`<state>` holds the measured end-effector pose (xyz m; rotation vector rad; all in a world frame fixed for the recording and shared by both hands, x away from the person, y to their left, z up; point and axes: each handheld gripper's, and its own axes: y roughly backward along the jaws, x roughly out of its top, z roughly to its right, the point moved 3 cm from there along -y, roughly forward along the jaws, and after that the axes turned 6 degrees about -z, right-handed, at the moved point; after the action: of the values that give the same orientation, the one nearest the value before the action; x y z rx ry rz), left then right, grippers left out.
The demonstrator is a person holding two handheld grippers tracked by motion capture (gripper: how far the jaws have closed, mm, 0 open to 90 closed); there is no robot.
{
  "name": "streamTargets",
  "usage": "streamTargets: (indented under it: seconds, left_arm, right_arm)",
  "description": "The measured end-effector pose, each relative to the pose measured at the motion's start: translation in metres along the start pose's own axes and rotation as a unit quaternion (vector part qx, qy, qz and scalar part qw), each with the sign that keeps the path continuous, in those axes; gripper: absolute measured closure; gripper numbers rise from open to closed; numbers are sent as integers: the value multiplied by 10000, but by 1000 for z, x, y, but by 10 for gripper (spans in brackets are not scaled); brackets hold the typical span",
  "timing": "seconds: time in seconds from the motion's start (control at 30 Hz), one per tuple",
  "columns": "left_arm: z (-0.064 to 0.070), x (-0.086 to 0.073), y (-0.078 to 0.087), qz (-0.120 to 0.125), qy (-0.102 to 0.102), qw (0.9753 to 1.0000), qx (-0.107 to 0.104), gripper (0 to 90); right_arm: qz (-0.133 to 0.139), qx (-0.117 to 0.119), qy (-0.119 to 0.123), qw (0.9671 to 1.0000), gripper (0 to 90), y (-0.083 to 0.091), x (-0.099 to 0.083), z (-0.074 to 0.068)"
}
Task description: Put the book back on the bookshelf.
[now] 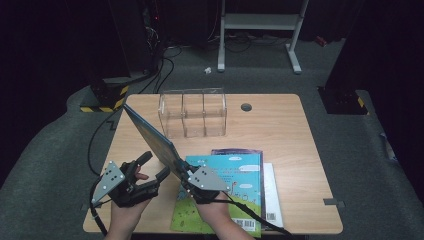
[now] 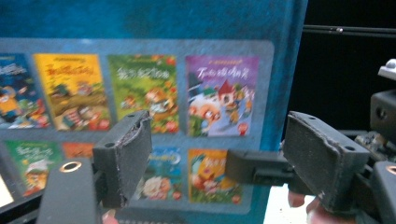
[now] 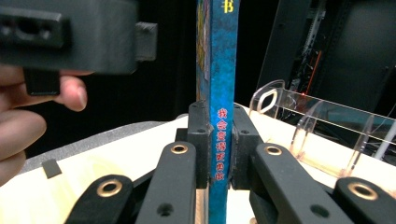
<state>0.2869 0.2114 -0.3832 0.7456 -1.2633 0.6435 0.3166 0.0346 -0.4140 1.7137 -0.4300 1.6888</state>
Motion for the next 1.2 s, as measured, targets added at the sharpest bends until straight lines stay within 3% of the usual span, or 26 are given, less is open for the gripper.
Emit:
streamTargets:
  seconds: [0.37,0.6,0.83,1.03,1.2]
  left_arm:
    - [1,3,4,121,92,9998,109,216]
    - [1,3,4,119,81,9997,219,210]
    - [3,2,4,102,11,9994,321,208]
    - [6,1,1,53,-4,9992,397,185]
    - [7,1,0,44,-2,9990,447,165]
  right_arm:
    - [12,143,138,9998,796,-7,-3,-19]
    - [-26,159,38,9999,778,-11,-3,-20]
    - [-559,333,-122,9978,660,-9,-17,-10]
    - [-841,452,-154,9953,681,-4,-27,-9]
    - [-936,404,-168,9947,698,-5,-32,-13]
